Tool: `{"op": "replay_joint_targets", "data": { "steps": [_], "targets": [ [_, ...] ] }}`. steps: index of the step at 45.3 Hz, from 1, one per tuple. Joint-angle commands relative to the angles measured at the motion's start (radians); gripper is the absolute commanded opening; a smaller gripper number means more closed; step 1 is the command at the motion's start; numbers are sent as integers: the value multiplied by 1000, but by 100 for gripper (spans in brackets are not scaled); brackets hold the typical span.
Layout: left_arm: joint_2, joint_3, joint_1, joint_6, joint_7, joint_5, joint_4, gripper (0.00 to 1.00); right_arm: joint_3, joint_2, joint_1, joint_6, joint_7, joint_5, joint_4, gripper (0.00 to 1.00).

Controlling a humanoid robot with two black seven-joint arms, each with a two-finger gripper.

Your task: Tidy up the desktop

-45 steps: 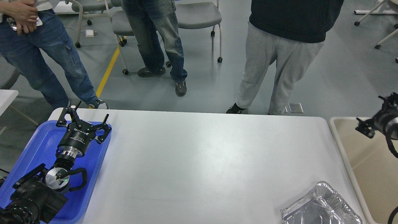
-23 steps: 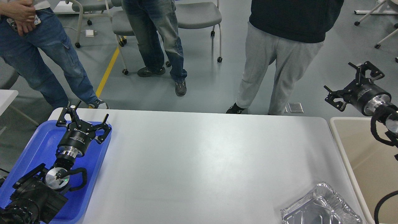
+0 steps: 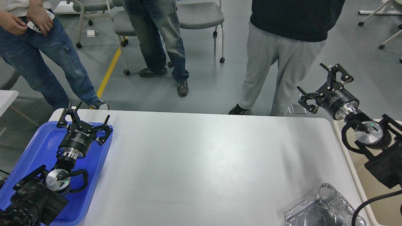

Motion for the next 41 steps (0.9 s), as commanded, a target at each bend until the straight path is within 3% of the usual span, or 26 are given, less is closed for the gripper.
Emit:
{"op": "replay_joint_targets", "data": {
  "steps": [1,19,41],
  "targets": [
    [0,0,0,0,-2,0,0,100,2,88,-6,10,70,-49,-93,100],
    [0,0,0,0,0,0,0,100,-14,170,-4,10,149,-51,-248,100],
    [0,0,0,0,0,1,0,100,2,186,-1,15,151,-31,-274,100]
  ]
}}
